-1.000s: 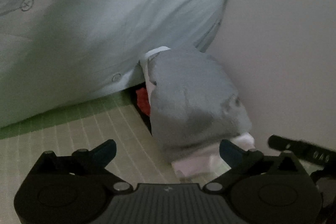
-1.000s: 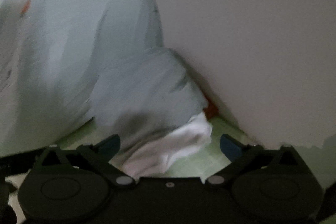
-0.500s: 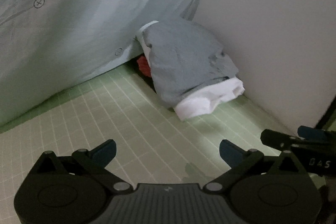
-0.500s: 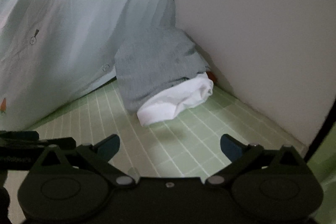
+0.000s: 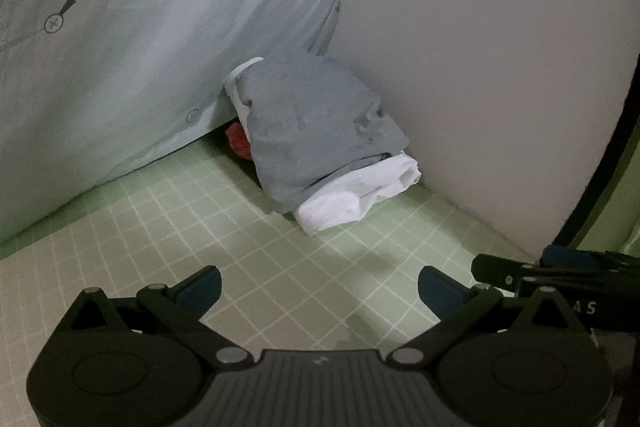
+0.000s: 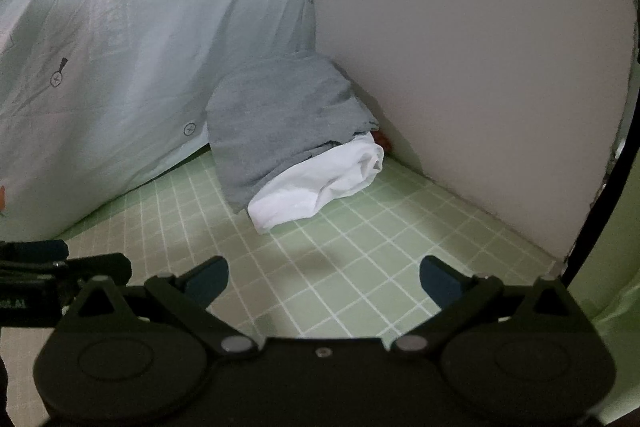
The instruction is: Fold clothes
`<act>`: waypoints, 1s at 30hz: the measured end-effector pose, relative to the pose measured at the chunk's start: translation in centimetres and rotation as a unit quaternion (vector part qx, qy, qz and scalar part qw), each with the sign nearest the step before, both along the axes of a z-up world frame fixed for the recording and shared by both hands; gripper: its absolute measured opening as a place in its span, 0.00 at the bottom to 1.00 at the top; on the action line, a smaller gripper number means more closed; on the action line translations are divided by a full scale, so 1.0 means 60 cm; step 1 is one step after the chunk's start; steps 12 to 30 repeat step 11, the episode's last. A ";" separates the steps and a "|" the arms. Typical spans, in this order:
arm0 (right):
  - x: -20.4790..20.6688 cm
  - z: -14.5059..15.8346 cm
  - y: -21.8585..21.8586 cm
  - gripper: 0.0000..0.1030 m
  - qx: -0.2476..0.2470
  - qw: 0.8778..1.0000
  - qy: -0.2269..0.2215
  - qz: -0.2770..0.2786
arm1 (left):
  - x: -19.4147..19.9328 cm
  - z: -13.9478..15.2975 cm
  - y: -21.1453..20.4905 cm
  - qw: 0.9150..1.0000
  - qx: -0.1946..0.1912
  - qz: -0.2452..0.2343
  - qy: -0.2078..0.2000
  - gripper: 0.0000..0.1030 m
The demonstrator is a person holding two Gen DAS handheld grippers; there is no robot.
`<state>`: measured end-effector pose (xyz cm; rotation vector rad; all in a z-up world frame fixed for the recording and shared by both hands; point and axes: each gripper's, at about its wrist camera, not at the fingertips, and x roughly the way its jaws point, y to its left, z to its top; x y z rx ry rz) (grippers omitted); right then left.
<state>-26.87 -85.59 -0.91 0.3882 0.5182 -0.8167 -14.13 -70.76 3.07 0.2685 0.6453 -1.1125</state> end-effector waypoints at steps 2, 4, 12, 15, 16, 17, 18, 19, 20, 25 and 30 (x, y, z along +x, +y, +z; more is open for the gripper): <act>-0.002 -0.001 0.001 1.00 0.001 1.000 0.000 0.000 | -0.002 0.000 0.000 1.000 -0.001 -0.003 0.002 1.00; -0.004 -0.002 0.003 1.00 0.001 1.000 0.000 -0.001 | -0.005 0.000 0.000 1.000 0.000 -0.005 0.004 1.00; -0.007 -0.005 0.004 1.00 0.002 1.000 -0.001 -0.004 | -0.009 0.000 -0.003 1.000 0.007 -0.005 0.004 1.00; -0.007 -0.005 0.004 1.00 0.002 1.000 -0.001 -0.004 | -0.009 0.000 -0.003 1.000 0.007 -0.005 0.004 1.00; -0.007 -0.005 0.004 1.00 0.002 1.000 -0.001 -0.004 | -0.009 0.000 -0.003 1.000 0.007 -0.005 0.004 1.00; -0.007 -0.005 0.004 1.00 0.002 1.000 -0.001 -0.004 | -0.009 0.000 -0.003 1.000 0.007 -0.005 0.004 1.00; -0.007 -0.005 0.004 1.00 0.002 1.000 -0.001 -0.004 | -0.009 0.000 -0.003 1.000 0.007 -0.005 0.004 1.00; -0.007 -0.005 0.004 1.00 0.002 1.000 -0.001 -0.004 | -0.009 0.000 -0.003 1.000 0.007 -0.005 0.004 1.00; -0.007 -0.005 0.004 1.00 0.002 1.000 -0.001 -0.004 | -0.009 0.000 -0.003 1.000 0.007 -0.005 0.004 1.00; -0.007 -0.005 0.004 1.00 0.002 1.000 -0.001 -0.004 | -0.009 0.000 -0.003 1.000 0.007 -0.005 0.004 1.00; -0.007 -0.005 0.004 1.00 0.002 1.000 -0.001 -0.004 | -0.009 0.000 -0.003 1.000 0.007 -0.005 0.004 1.00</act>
